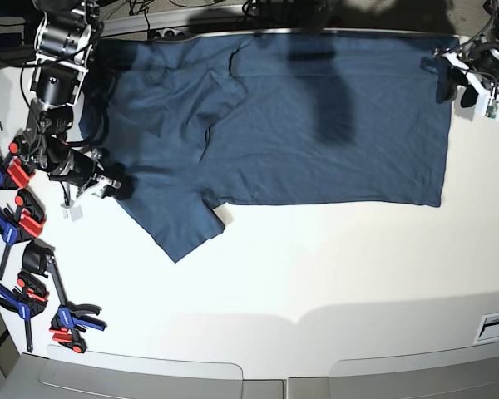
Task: Fold the T-shirt properly
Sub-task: 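Fold the side edge inward with the right gripper and release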
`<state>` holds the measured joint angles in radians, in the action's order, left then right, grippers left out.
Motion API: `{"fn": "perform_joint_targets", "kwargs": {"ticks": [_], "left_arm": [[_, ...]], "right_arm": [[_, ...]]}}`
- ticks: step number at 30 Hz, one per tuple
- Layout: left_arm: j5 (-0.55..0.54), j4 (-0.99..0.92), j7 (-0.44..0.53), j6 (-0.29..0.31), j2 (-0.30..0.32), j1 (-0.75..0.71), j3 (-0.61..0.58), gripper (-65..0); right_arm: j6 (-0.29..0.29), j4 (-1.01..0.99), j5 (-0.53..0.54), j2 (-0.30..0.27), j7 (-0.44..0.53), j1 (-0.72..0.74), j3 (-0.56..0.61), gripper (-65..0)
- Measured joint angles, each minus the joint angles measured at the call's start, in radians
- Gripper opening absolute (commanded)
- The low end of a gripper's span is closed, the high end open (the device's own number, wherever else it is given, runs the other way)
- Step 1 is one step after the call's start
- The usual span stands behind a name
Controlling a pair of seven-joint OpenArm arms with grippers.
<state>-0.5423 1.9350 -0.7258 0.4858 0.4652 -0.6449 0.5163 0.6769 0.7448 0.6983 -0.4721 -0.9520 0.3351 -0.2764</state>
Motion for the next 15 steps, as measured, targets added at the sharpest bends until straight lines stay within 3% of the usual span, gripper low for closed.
{"fn": "perform_joint_targets", "kwargs": {"ticks": [3,6,10,15], "left_arm": [[0.0,0.0,0.0,0.0,0.0,0.002,0.0,-38.1],[0.0,-0.009,-0.006,0.0,0.0,0.044,0.0,-37.9],[-0.002,-0.091,-0.009,-0.021,-0.002,0.176,0.0,-37.9],[0.001,-0.327,-0.043,-0.024,0.016,0.399,0.0,-37.9]], "right_arm": [[0.001,-0.002,0.002,-0.002,-0.003,-0.002,0.0,-65.0],[0.001,-0.003,0.002,-0.002,-0.003,0.0,0.0,-65.0],[0.001,-0.003,0.003,-0.002,-0.003,0.0,0.0,-65.0],[0.005,-0.004,0.003,-0.002,-0.001,0.0,0.0,-65.0]]}}
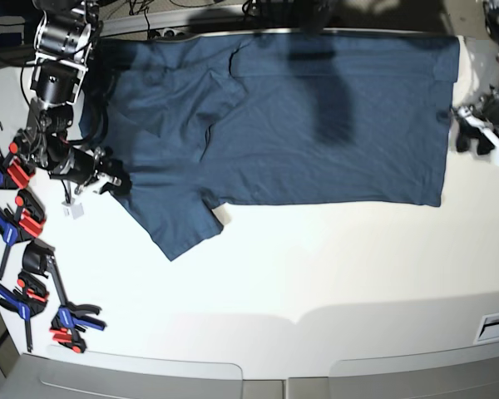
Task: Fold the T-shirt properly
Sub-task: 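Fold the side edge inward with the right gripper and release, then grasp the hem corners with both grippers and fold the hem over toward the collar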
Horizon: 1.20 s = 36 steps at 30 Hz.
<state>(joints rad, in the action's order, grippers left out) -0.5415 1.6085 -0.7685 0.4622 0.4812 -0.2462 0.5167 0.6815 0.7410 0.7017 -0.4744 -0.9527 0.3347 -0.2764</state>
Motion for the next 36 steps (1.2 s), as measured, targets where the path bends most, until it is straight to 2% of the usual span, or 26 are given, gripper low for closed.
{"fn": "perform_joint_targets", "kwargs": {"ticks": [2,5,9,12,16,18,22,29,32,34,36], "left_arm": [[-0.017,-0.131,-0.014,0.002,0.025,0.097,0.0,-37.9],[-0.103,-0.349,-0.026,-0.001,0.072,0.242,0.001,-37.9],[-0.208,-0.627,-0.057,0.024,0.115,0.423,0.002,-37.9],[-0.242,-0.804,-0.09,0.068,0.124,0.525,0.002,-37.6],[-0.256,-0.985,-0.1,0.119,0.122,0.594,-0.043,-31.2],[-0.275,-1.025,-0.063,0.14,0.117,0.608,-0.081,-31.2],[-0.276,-1.028,-0.061,0.141,0.103,0.618,-0.156,-31.2],[-0.307,-1.02,-0.039,0.16,0.029,0.626,-0.248,-31.3],[-0.319,-1.02,-0.039,0.167,0.017,0.626,-0.272,-31.7],[-0.317,-1.02,-0.04,0.167,0.018,0.626,-0.276,-35.0],[-0.315,-1.02,-0.041,0.167,0.021,0.626,-0.276,-41.1]], "right_arm": [[0.0,0.0,0.0,-0.002,-0.002,0.001,0.0,-65.0],[0.0,0.0,-0.001,-0.002,0.002,0.0,0.0,-65.0],[0.0,0.0,-0.001,-0.002,0.002,0.0,0.0,-65.0],[-0.002,0.0,-0.001,-0.002,0.002,-0.001,0.0,-65.0],[-0.003,0.0,-0.001,-0.002,0.002,-0.002,0.0,-65.0],[-0.003,0.0,-0.001,-0.002,0.002,-0.002,0.0,-65.0],[-0.004,0.0,-0.001,-0.002,0.002,-0.002,0.0,-65.0],[-0.004,0.0,-0.001,-0.002,0.002,-0.002,0.0,-65.0],[-0.004,0.0,-0.001,-0.002,0.002,-0.002,0.0,-65.0],[-0.003,0.0,-0.001,-0.002,0.002,-0.002,0.0,-65.0],[-0.003,0.0,-0.001,-0.002,0.002,-0.002,0.0,-65.0]]}}
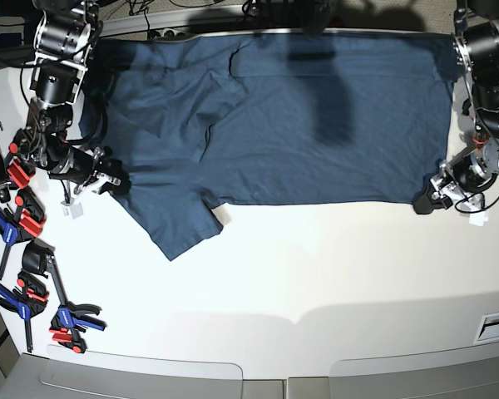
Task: Fold the T-shirt properly
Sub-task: 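Grasp the hem corners with both grippers and fold the hem over toward the collar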
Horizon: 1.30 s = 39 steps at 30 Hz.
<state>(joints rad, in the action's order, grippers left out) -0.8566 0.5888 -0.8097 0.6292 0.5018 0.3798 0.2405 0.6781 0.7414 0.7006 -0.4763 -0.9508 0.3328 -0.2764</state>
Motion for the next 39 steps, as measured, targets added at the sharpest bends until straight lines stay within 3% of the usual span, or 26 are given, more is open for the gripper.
{"fn": "perform_joint_targets", "kwargs": {"ticks": [4,9,16,21,26,32,39], "left_arm": [[0.024,-0.001,-0.022,-0.011,0.021,-0.003,-0.005,-65.0],[-0.055,-0.005,-0.061,-0.02,0.052,-0.006,-0.006,-65.0],[-0.272,0.044,-0.243,0.054,0.132,-0.022,-0.011,-65.0],[-0.402,0.092,-0.369,0.06,0.18,-0.017,-0.011,-65.0],[-0.545,0.104,-0.46,0.06,0.227,-0.025,-0.011,-65.0],[-0.576,0.107,-0.474,0.06,0.261,-0.051,-0.012,-65.0],[-0.602,0.113,-0.542,0.06,0.266,-0.1,-0.013,-65.0]], "right_arm": [[0.0,0.0,0.0,0.0,0.0,0.0,0.0,-65.0],[-0.001,0.011,0.037,-0.001,-0.044,-0.001,0.0,-65.0],[-0.007,0.119,0.026,-0.006,-0.089,-0.011,0.004,-65.0],[-0.008,0.167,0.031,-0.009,-0.173,-0.012,0.006,-65.0],[0.001,0.191,0.158,-0.019,-0.264,-0.021,0.003,-65.0],[0.015,0.276,0.252,-0.028,-0.317,-0.069,-0.053,-65.0],[0.014,0.407,0.351,-0.027,-0.423,-0.167,-0.195,-65.0]]}}
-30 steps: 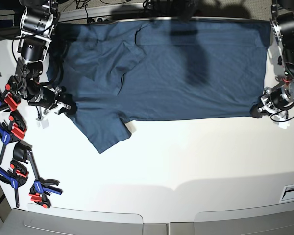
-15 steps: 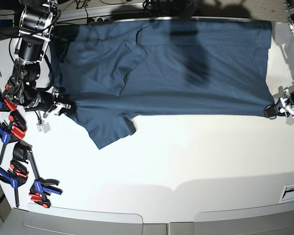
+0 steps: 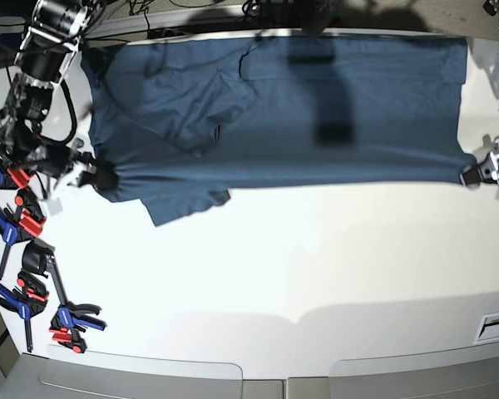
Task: Fold the T-shirt properly
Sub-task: 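Grasp the hem corners with both grippers and fold the hem over toward the collar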
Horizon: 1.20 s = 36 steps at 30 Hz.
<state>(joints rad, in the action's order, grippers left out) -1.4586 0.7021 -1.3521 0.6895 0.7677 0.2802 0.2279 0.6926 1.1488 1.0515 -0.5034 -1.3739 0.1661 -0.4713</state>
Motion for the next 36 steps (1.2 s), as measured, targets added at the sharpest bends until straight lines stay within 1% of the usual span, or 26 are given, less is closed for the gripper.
{"fn": "perform_joint_targets", "kwargs": {"ticks": [1,3,8,12,15,21,27,32,36], "left_arm": [[-0.001,0.0,-0.018,0.0,0.0,-0.008,0.0,-65.0],[-0.001,0.001,-0.018,0.0,0.0,-0.027,0.0,-65.0],[-0.005,0.021,-0.018,0.0,-0.001,-0.059,0.0,-65.0],[-0.004,0.067,-0.018,0.001,-0.003,-0.103,0.0,-65.0],[-0.004,0.119,-0.018,0.003,-0.003,-0.131,0.005,-65.0],[-0.005,0.195,-0.031,0.003,-0.002,-0.204,0.055,-65.0],[-0.004,0.2,-0.033,0.003,-0.003,-0.263,0.056,-65.0],[-0.005,0.201,-0.033,0.003,-0.003,-0.275,0.056,-65.0],[-0.004,0.201,-0.033,0.003,-0.003,-0.275,0.056,-65.0]], "right_arm": [[0.0,0.019,0.021,0.001,-0.023,-0.018,-0.028,-65.0],[0.0,0.056,0.06,0.003,-0.044,-0.053,-0.08,-65.0],[0.0,0.096,0.13,0.004,-0.047,-0.127,-0.206,-65.0],[0.0,0.096,0.155,0.01,-0.053,-0.189,-0.266,-65.0],[0.0,0.096,0.186,0.01,-0.052,-0.228,-0.283,-65.0],[0.0,0.096,0.2,0.01,-0.049,-0.283,-0.284,-65.0],[0.0,0.096,0.2,0.01,-0.048,-0.328,-0.284,-65.0],[0.0,0.096,0.207,0.01,-0.048,-0.356,-0.284,-65.0],[0.0,0.096,0.248,0.008,-0.045,-0.381,-0.284,-65.0]]}}
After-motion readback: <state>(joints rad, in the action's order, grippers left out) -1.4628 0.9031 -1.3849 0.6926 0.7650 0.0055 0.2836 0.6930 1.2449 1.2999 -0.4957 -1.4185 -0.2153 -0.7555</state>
